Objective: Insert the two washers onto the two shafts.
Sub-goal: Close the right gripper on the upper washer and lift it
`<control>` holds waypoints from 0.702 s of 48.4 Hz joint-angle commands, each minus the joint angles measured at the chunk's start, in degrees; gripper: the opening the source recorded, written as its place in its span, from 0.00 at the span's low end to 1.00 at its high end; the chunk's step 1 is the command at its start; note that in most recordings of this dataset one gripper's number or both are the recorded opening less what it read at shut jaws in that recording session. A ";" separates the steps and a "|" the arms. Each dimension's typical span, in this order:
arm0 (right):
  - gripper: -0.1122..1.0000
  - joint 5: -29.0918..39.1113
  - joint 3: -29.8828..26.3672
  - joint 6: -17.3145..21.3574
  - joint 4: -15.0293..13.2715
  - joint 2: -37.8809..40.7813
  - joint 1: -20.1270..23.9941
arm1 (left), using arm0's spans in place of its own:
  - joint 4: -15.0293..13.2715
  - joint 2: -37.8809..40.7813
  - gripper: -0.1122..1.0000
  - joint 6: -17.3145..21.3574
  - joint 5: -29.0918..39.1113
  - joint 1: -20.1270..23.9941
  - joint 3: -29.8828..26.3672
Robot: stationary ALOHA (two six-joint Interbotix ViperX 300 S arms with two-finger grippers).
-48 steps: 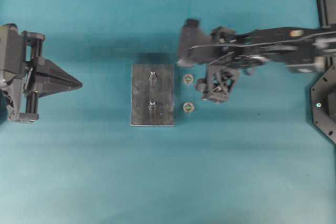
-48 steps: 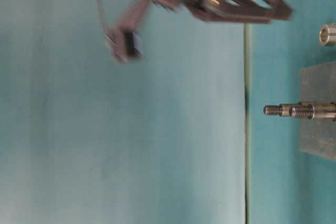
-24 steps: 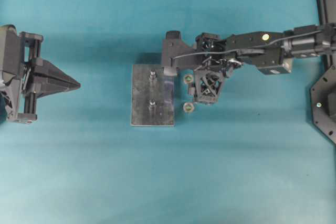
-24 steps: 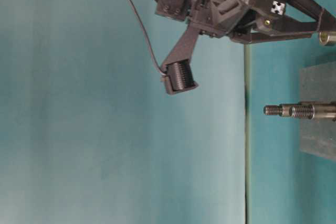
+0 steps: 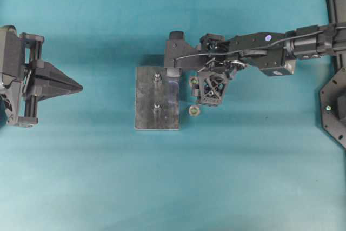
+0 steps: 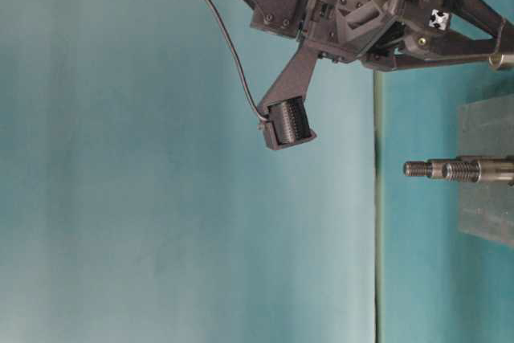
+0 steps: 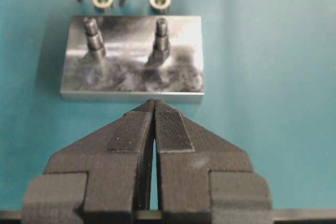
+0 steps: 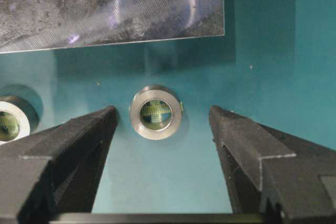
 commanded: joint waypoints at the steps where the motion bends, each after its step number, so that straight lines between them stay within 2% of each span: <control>1: 0.80 -0.26 -1.05 -0.53 -0.18 -0.70 0.18 | 0.09 -0.09 0.10 -0.18 -0.44 0.09 -0.70; 6: 0.76 -0.26 -1.05 -0.53 -0.18 -0.62 0.18 | 0.09 -0.09 0.10 -0.18 -0.44 0.09 -0.70; 25: 0.42 -0.44 -1.05 0.62 -0.09 -0.44 -0.09 | 0.09 -0.09 0.10 -0.26 -0.62 0.09 -0.70; 34: 0.41 -0.62 -0.97 4.31 -0.18 -1.05 -0.70 | 0.09 -0.09 0.10 -0.26 -0.79 0.09 -0.70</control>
